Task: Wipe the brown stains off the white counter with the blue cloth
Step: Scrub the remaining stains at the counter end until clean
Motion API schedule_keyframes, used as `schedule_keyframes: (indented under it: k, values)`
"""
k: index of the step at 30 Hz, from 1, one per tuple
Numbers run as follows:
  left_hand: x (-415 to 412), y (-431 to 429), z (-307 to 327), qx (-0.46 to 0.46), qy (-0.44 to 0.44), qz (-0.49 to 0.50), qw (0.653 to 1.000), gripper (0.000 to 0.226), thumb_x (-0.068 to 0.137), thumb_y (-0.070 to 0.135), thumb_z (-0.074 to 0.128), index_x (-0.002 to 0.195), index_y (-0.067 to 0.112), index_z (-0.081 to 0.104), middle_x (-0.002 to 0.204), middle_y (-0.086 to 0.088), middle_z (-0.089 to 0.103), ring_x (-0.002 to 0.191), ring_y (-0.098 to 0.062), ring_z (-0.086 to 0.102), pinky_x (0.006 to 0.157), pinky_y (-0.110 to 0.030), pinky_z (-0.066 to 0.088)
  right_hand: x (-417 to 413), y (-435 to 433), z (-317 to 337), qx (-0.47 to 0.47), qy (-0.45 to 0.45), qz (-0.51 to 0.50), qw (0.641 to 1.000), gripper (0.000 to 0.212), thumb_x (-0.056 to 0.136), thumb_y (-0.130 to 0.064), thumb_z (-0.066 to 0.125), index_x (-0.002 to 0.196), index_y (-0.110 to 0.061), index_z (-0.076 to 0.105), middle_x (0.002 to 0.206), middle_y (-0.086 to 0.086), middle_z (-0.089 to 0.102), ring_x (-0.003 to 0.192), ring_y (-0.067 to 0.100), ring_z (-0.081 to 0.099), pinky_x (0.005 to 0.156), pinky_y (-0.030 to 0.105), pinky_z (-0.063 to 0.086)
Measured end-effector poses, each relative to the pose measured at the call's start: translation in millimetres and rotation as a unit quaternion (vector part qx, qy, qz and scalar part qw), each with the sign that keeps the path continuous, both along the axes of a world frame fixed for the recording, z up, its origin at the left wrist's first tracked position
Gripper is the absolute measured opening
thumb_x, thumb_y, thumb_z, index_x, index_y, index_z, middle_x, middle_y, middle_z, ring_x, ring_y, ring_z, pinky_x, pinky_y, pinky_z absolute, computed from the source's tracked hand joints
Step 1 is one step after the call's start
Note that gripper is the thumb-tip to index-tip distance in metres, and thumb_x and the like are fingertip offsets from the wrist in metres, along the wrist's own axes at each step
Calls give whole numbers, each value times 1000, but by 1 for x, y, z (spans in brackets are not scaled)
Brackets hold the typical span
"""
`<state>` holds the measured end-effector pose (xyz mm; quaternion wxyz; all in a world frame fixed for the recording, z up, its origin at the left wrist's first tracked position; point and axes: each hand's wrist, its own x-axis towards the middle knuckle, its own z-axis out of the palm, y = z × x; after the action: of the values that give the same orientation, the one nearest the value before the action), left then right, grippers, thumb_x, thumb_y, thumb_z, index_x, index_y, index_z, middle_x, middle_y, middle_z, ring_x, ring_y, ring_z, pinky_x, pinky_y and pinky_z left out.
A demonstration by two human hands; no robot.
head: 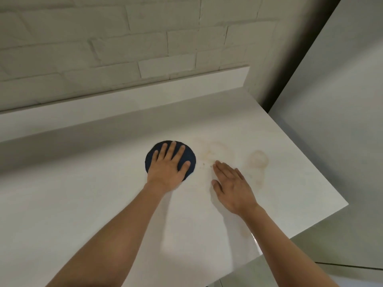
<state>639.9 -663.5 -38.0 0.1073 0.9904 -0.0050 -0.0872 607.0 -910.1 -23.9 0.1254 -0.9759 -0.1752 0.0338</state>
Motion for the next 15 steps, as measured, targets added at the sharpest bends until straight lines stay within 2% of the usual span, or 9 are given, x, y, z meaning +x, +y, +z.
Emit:
schedule_keyframes:
  k: [4,11,15]
  values:
    - [-43,27,-7,-7,-29,-20,999,70,97,73,8,160,44,4,170,10,0,156,-17,-4,124,-43,0,4,-6,-2,-24,13,21,999,56,106,-41,29,158,-21,23,166,-8,17,151,8,14,124,35,10]
    - [12,3,-1,13,4,101,995,70,98,68,11,161,37,1,170,1,-3,156,-27,-5,124,-50,-3,4,-6,-3,-30,27,29,999,57,106,-41,24,159,-21,20,167,-7,11,152,10,9,124,37,6]
    - [-14,-26,0,3,-7,61,998,71,97,68,9,161,37,3,170,2,-2,156,-25,-4,124,-48,-3,6,-7,-1,-29,46,35,998,57,106,-41,23,159,-20,16,167,-7,8,153,10,6,124,36,5]
